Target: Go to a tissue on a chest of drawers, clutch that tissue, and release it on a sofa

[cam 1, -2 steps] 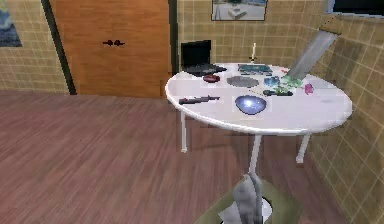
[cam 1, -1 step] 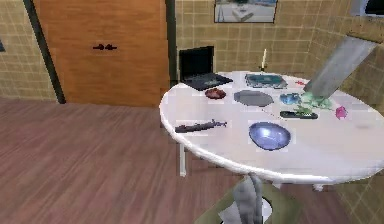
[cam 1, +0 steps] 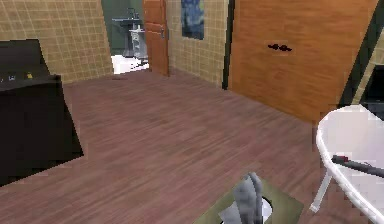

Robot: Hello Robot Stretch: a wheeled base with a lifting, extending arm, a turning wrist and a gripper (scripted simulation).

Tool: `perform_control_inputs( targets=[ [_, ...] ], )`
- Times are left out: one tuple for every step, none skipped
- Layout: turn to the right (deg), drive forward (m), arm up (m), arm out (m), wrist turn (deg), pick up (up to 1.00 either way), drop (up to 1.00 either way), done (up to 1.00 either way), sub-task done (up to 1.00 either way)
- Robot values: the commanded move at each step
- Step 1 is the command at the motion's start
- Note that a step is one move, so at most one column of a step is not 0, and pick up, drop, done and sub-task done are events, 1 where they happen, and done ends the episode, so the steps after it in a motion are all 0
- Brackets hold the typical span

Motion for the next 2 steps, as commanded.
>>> perform_control_inputs(
  targets=[
    [-18.0, 0.0, 0.0, 0.0, 0.0, 0.0, 0.0, 0.0, 0.0],
    [0.0, 1.0, 0.0, 0.0, 0.0, 0.0, 0.0, 0.0, 0.0]
  ],
)
